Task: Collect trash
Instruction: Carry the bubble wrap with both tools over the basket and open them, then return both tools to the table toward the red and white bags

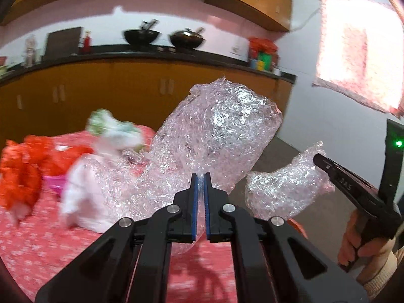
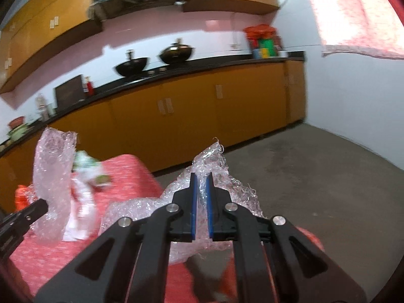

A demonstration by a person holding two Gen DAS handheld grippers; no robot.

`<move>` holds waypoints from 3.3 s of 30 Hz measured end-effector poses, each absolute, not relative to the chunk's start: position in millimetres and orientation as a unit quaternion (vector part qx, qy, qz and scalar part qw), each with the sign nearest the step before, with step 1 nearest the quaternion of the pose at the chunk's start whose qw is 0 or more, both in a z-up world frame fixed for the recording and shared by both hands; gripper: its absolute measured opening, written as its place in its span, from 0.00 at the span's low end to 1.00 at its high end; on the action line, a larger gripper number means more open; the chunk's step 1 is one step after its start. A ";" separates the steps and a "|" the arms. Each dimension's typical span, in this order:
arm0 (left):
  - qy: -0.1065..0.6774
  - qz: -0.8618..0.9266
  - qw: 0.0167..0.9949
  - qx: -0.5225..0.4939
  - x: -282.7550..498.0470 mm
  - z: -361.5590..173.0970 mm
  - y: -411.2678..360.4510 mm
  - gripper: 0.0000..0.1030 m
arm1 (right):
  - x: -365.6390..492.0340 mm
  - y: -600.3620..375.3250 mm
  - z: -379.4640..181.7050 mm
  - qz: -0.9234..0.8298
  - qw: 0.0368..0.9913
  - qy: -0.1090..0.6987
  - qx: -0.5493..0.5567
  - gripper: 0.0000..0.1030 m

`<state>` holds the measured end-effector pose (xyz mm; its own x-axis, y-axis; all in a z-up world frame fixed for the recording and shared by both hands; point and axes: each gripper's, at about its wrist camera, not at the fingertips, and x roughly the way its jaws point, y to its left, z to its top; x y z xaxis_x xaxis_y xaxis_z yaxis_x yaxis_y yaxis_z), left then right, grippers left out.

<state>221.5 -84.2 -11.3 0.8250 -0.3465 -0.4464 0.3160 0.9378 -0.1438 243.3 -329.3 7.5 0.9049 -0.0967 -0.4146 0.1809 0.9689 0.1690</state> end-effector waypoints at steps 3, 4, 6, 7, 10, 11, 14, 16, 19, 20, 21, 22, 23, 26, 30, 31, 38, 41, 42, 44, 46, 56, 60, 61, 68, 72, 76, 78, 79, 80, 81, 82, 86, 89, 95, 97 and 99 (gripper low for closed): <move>0.254 -0.206 0.945 -0.023 224.9 -24.1 -120.4 0.04 | 239.4 -364.1 -8.8 -0.109 0.964 0.217 0.107 0.08; 0.263 -0.220 0.939 -0.020 226.5 -31.3 -136.8 0.04 | 236.9 -378.4 -17.0 -0.125 0.961 0.223 0.108 0.08; 0.275 -0.234 0.932 -0.017 228.1 -42.4 -155.4 0.04 | 232.2 -403.6 -34.8 -0.155 0.953 0.235 0.109 0.08; 0.284 -0.244 0.927 -0.016 229.3 -51.1 -168.8 0.04 | 230.8 -412.9 -42.3 -0.165 0.950 0.241 0.110 0.08; 0.317 -0.264 0.911 -0.012 234.7 -76.4 -201.7 0.04 | 228.2 -441.8 -71.3 -0.197 0.937 0.265 0.117 0.08; 0.322 -0.268 0.908 -0.010 235.5 -81.9 -209.2 0.04 | 226.5 -450.8 -81.0 -0.206 0.932 0.273 0.120 0.08; 0.348 -0.285 0.893 0.003 241.0 -107.0 -238.8 0.04 | 224.6 -472.3 -104.5 -0.224 0.923 0.287 0.127 0.08; 0.362 -0.292 0.885 0.008 242.6 -121.7 -253.5 0.04 | 223.7 -481.4 -119.2 -0.231 0.918 0.295 0.128 0.08; 0.386 -0.300 0.873 0.012 249.6 -146.6 -273.8 0.04 | 226.4 -490.2 -137.5 -0.236 0.914 0.305 0.124 0.08; 0.393 -0.300 0.869 0.012 253.9 -152.2 -277.3 0.04 | 231.2 -493.0 -140.6 -0.238 0.913 0.307 0.124 0.08; 0.399 -0.302 0.866 0.012 255.2 -155.9 -279.6 0.04 | 232.7 -495.8 -145.6 -0.240 0.912 0.309 0.123 0.08; 0.405 -0.304 0.862 0.012 257.7 -162.5 -282.5 0.04 | 237.1 -499.4 -148.4 -0.241 0.911 0.311 0.123 0.08; 0.410 -0.304 0.860 0.013 259.8 -165.4 -283.1 0.04 | 238.6 -503.2 -153.5 -0.243 0.910 0.313 0.123 0.08; 0.422 -0.307 0.853 0.013 262.6 -177.7 -288.7 0.04 | 240.1 -511.1 -166.3 -0.246 0.906 0.321 0.127 0.08; 0.434 -0.309 0.846 0.018 265.9 -185.8 -300.9 0.04 | 248.8 -514.7 -178.5 -0.244 0.901 0.331 0.136 0.08; 0.436 -0.311 0.844 0.018 267.5 -184.3 -303.2 0.04 | 250.1 -515.1 -180.9 -0.243 0.901 0.333 0.138 0.08; 0.452 -0.309 0.837 0.012 274.1 -189.0 -317.9 0.05 | 261.7 -515.7 -190.1 -0.216 0.902 0.341 0.155 0.12; 0.456 -0.302 0.837 0.009 277.6 -190.3 -318.9 0.09 | 262.1 -512.8 -191.0 -0.208 0.904 0.340 0.157 0.14; 0.457 -0.301 0.837 0.009 278.2 -190.0 -318.3 0.09 | 262.8 -511.5 -191.2 -0.205 0.904 0.340 0.159 0.15; 0.456 -0.302 0.837 0.005 278.2 -188.4 -317.2 0.13 | 261.0 -509.9 -191.3 -0.199 0.905 0.340 0.162 0.19; 0.453 -0.301 0.839 0.004 277.7 -185.9 -316.4 0.18 | 258.8 -507.2 -189.3 -0.193 0.906 0.340 0.161 0.19; 0.416 -0.291 0.861 -0.013 273.4 -146.2 -285.8 0.32 | 245.4 -491.0 -154.6 -0.182 0.920 0.319 0.138 0.33; 0.394 -0.276 0.876 -0.021 265.8 -118.9 -256.6 0.38 | 244.5 -472.4 -129.6 -0.157 0.930 0.306 0.132 0.41; 0.390 -0.270 0.880 -0.027 262.4 -109.8 -245.0 0.39 | 245.0 -464.4 -121.6 -0.146 0.933 0.302 0.131 0.43; 0.341 -0.205 0.916 -0.048 239.8 -66.1 -144.8 0.47 | 257.0 -384.8 -65.1 -0.045 0.953 0.279 0.111 0.45; 0.309 -0.135 0.941 -0.039 228.2 -43.4 -74.6 0.50 | 270.7 -321.2 -36.4 0.029 0.957 0.270 0.101 0.46; 0.259 -0.045 0.965 -0.013 214.6 -24.5 -5.2 0.58 | 282.5 -249.1 -16.0 0.103 0.954 0.267 0.093 0.46; 0.250 -0.008 0.968 -0.008 211.3 -23.3 25.9 0.58 | 288.7 -208.3 -8.5 0.142 0.949 0.268 0.086 0.46; 0.249 0.011 0.968 -0.011 211.0 -22.4 44.6 0.58 | 290.1 -193.8 -6.2 0.155 0.947 0.268 0.084 0.46; 0.248 0.029 0.968 -0.017 211.0 -21.8 61.9 0.58 | 292.5 -172.8 -3.6 0.172 0.945 0.268 0.080 0.46; 0.247 0.041 0.968 -0.021 210.9 -20.5 69.2 0.58 | 295.0 -152.7 -1.5 0.186 0.942 0.268 0.074 0.46; 0.245 0.054 0.968 -0.025 212.1 -20.5 81.4 0.58 | 297.9 -138.2 -0.2 0.195 0.941 0.268 0.069 0.46; 0.229 0.098 0.968 -0.030 214.5 -23.0 115.5 0.63 | 309.7 -82.2 2.3 0.222 0.935 0.270 0.058 0.53; 0.217 0.117 0.968 -0.047 214.6 -26.1 135.3 0.68 | 314.7 -55.2 -4.3 0.224 0.935 0.272 0.049 0.55; 0.206 0.132 0.966 -0.081 218.2 -35.0 162.8 0.72 | 335.0 -21.7 -28.5 0.196 0.937 0.290 0.016 0.54; 0.206 0.133 0.966 -0.083 221.5 -38.9 167.0 0.73 | 341.0 -18.4 -35.9 0.192 0.935 0.298 0.010 0.29; 0.207 0.131 0.966 -0.081 224.5 -41.0 167.4 0.73 | 346.1 -15.5 -42.6 0.198 0.930 0.310 0.005 0.14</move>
